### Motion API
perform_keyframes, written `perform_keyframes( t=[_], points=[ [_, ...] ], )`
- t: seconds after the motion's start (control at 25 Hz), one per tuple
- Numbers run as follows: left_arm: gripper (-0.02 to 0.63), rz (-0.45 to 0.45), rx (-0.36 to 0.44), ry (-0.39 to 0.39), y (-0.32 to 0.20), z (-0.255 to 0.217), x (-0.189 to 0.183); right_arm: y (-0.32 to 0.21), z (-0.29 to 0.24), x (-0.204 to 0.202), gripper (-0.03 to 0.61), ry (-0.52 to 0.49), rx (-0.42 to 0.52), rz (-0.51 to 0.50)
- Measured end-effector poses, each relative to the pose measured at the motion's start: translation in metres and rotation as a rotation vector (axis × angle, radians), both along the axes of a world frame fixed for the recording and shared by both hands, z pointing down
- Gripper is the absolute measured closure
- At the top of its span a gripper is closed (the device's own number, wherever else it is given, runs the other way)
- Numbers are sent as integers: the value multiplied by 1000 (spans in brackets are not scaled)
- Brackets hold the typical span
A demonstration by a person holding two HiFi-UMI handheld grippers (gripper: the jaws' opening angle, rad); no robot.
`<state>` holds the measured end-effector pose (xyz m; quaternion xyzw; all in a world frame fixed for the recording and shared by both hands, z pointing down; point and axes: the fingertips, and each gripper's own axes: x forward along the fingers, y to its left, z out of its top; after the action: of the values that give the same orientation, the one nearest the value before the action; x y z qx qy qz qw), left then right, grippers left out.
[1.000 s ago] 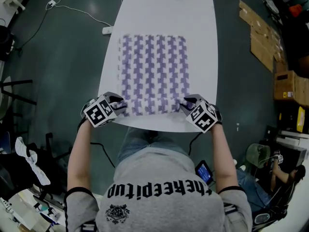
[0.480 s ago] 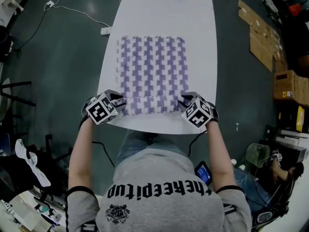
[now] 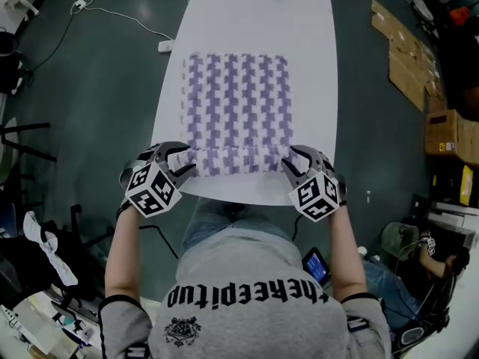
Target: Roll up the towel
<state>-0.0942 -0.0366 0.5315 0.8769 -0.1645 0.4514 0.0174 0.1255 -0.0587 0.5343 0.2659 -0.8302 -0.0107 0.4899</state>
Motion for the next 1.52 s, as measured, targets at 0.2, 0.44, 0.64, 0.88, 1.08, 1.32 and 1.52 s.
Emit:
perform_keyframes(
  t=[0.2, 0.44, 0.64, 0.88, 1.08, 1.32, 1.52],
  points=[
    [402, 77, -72, -56, 35, 31, 17, 30, 28, -22, 383, 95, -22, -156],
    [367, 61, -107, -102, 25, 66, 15, 16, 67, -31, 357, 196, -23, -216],
    [367, 70, -83, -151, 20, 77, 14, 13, 74, -16, 357, 187, -27, -193],
    [475, 60, -49, -170, -1, 70, 10, -4, 62, -18, 453, 184, -33, -175],
    [482, 83, -101, -140, 4, 56, 18, -1, 48, -11, 482, 158, -68, -163],
    [482, 114, -193, -80, 36, 46, 17, 31, 38, -11, 480, 117, -175, -167],
    [480, 113, -247, -51, 40, 48, 21, 35, 42, -7, 480, 102, -229, -158]
  ],
)
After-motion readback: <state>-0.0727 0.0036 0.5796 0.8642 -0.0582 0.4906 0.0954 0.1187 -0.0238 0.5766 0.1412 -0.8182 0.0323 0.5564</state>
